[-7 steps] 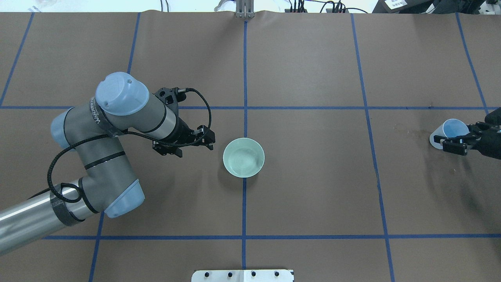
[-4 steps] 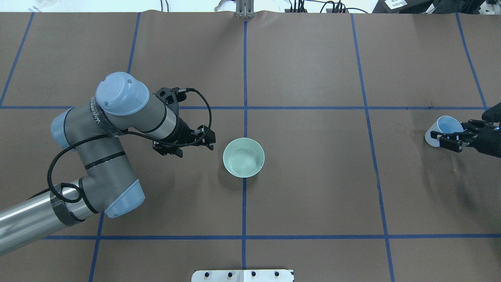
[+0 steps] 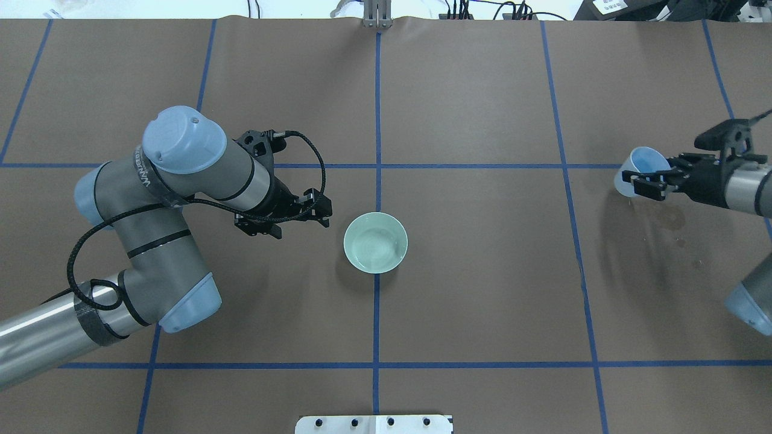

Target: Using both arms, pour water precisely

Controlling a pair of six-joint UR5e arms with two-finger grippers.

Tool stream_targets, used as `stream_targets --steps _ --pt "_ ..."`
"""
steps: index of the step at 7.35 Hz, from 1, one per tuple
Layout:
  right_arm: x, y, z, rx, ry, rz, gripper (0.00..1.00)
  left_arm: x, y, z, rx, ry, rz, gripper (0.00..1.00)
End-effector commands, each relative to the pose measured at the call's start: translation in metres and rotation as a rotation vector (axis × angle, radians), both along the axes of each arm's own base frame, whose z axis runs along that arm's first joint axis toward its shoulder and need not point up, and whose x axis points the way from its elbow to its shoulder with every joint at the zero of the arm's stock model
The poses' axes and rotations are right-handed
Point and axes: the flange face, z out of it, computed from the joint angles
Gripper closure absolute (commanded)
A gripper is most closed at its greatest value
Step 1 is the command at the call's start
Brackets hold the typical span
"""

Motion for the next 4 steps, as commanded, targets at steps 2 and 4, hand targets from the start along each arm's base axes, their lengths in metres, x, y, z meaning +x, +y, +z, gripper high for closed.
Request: stream_targets --steps 2,4 --pt "-0.061 -0.039 -0.168 -0.066 0.077 -0.022 0.63 -0.034 -0.025 0.03 -0.006 -0.028 -0.038 0.0" --pt "-0.154 0.009 -0.252 -0.063 0.213 -0.041 0.63 -0.068 -0.039 0.07 0.042 -0.061 -0.004 0.0"
